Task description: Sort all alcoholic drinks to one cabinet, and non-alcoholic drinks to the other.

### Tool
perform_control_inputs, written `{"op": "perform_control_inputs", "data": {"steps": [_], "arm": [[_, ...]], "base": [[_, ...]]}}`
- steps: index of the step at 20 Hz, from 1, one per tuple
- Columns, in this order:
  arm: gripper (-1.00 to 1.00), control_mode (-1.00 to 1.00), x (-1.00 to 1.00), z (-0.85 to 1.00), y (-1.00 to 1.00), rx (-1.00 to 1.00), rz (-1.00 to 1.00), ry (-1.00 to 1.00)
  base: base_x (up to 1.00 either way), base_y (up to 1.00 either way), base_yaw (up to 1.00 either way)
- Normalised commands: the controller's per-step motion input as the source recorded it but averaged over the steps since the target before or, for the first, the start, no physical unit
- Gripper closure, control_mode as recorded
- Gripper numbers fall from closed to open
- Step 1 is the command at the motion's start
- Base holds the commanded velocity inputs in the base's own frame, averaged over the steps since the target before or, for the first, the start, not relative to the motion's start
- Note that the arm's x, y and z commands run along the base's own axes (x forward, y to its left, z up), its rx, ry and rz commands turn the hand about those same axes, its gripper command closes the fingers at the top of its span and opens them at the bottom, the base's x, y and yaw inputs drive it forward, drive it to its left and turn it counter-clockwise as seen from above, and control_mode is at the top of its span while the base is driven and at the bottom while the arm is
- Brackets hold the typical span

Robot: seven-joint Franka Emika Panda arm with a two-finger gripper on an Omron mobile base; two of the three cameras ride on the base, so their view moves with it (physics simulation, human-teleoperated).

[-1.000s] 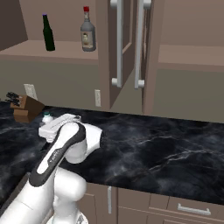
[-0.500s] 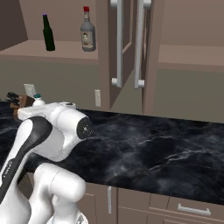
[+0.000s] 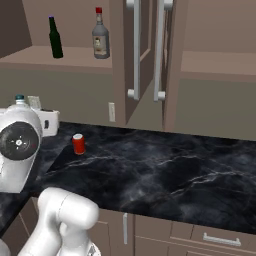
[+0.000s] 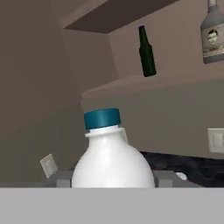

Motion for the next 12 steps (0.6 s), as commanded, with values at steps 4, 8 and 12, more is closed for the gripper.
{"op": "perform_control_inputs", "data": {"steps": [4,8,12], "arm": [[1.0,-1.0,-0.67,0.4,0.1,-0.06,-0.42,0.08],[1.0,-1.0,-0.44,0.18,0.01,-0.05,-0.39,0.15],[1.0,-1.0,-0.3,0.0,0.0,-0.04,-0.33,0.14]], "base": [[0.0,0.0,0.0],[0.0,0.0,0.0],[0.0,0.0,0.0]]}}
